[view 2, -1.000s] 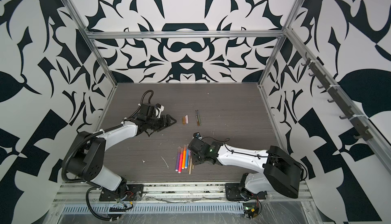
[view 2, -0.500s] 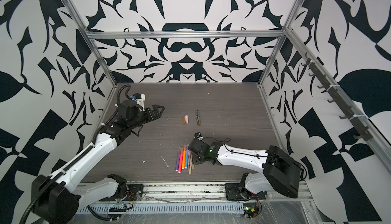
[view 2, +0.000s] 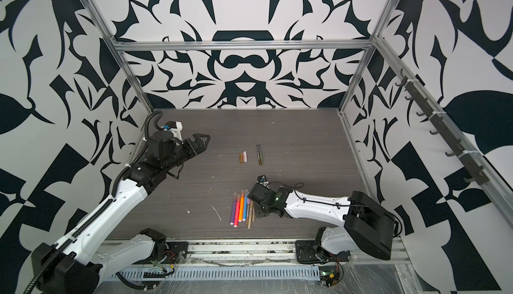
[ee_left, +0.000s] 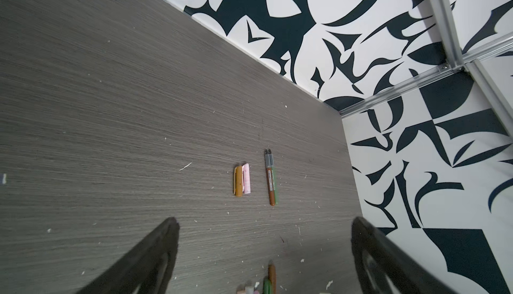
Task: Open the pen caps
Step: 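Move the right gripper over the pen row while the left gripper rises, then grasp the pink pen with brown cap and lift it with the right gripper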
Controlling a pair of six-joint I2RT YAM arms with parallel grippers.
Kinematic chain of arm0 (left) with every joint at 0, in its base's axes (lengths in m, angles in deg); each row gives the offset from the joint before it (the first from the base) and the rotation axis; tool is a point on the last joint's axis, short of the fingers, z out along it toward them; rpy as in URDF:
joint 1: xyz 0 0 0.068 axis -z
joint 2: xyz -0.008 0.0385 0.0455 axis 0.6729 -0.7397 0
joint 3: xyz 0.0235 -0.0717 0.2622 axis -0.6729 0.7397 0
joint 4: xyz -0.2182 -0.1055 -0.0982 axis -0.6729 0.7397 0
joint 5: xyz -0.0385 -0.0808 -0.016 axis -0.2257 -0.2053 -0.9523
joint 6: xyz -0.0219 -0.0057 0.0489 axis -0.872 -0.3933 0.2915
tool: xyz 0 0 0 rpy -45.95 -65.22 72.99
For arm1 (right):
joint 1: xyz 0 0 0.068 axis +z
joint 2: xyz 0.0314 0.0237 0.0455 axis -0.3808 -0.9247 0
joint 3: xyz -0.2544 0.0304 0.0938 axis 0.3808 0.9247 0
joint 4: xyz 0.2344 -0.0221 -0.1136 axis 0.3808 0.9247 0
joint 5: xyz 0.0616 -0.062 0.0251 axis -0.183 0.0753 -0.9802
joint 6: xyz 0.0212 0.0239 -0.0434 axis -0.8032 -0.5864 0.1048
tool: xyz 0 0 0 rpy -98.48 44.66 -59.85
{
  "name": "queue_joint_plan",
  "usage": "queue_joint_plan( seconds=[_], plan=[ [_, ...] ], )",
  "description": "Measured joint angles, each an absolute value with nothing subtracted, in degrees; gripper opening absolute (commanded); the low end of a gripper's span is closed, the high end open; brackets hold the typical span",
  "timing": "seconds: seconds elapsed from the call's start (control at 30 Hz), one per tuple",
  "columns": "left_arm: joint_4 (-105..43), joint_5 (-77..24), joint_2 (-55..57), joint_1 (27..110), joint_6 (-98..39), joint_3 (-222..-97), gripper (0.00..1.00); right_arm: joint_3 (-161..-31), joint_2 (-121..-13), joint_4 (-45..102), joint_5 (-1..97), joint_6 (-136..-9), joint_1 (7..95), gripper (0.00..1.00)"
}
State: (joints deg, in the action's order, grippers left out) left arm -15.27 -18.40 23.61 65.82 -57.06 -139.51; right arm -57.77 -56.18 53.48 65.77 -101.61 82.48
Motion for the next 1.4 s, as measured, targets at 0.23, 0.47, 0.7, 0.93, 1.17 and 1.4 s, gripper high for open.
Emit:
queue_joint_plan(
  seconds=[0.23,0.47,0.7,0.93,1.17,1.4],
  plan=[
    [-15.73,-17.83,25.09,65.82,-57.06,-139.51,0.99,-57.72,-57.74,53.46,65.75,-101.81,82.52,0.54],
    [-15.93,-17.88,25.05,65.82,-56.89,-139.51,0.99,-57.72,-60.36,53.39,65.95,-102.69,82.54,0.47],
    [-16.1,-20.5,24.52,65.82,-55.29,-139.53,0.99,-57.83,-60.66,54.46,67.85,-104.19,82.54,0.4],
    [-16.52,-24.7,22.08,65.82,-53.87,-139.53,0.99,-58.2,-61.34,55.23,68.79,-104.59,82.54,0.36],
    [-16.48,-27.36,20.13,65.82,-52.54,-139.62,0.99,-58.25,-61.41,55.03,68.96,-104.76,82.52,0.24],
    [-16.41,-26.92,19.89,65.82,-52.39,-139.73,0.99,-55.45,-57.15,53.94,69.38,-105.64,81.74,0.09]
  ],
)
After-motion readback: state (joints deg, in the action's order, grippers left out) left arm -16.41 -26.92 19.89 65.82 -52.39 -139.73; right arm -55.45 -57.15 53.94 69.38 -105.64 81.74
